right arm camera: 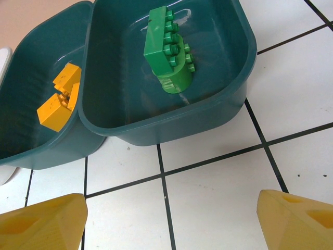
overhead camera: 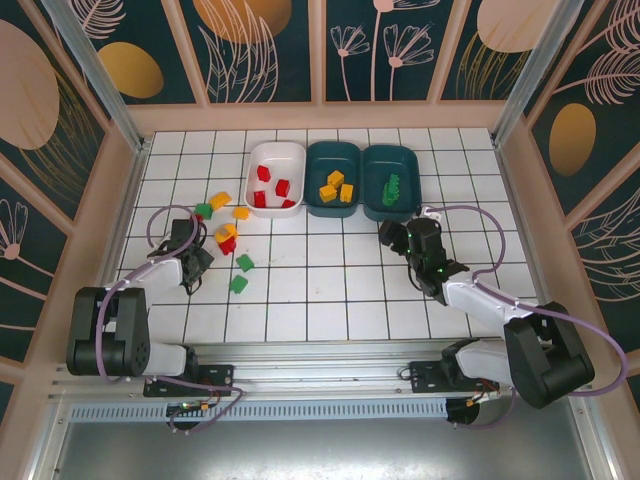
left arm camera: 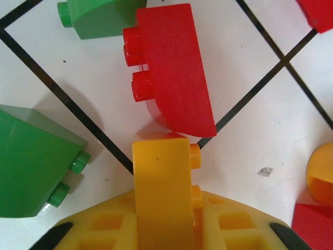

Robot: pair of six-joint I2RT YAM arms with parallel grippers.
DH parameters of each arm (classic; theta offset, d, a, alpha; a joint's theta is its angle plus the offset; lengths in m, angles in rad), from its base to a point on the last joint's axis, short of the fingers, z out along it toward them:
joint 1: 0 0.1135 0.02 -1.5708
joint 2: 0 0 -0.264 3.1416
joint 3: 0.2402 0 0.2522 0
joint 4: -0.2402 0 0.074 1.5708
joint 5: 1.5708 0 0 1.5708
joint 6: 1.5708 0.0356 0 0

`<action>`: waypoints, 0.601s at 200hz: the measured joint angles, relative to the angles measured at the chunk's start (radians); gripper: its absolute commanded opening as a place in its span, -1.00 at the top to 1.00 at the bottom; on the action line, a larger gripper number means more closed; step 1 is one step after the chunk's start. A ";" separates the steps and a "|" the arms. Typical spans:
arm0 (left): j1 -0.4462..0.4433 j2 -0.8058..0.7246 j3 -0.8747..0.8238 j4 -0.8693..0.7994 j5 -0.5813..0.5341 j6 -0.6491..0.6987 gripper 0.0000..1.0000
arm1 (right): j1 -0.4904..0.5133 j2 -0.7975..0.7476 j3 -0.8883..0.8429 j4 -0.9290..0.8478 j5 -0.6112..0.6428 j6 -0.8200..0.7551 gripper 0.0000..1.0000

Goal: Sort the legos into containers by color

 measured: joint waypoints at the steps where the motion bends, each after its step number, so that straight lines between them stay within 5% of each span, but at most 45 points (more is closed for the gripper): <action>1: 0.000 -0.001 0.000 0.000 0.000 -0.001 0.68 | 0.000 0.000 0.000 0.000 0.000 0.000 -0.71; 67: -0.022 -0.212 0.002 0.000 0.103 0.043 0.80 | 0.002 0.005 0.000 0.000 0.000 0.000 -0.70; 120: -0.348 -0.016 0.350 0.011 0.113 0.109 0.86 | 0.004 0.033 0.006 -0.003 0.010 0.000 -0.68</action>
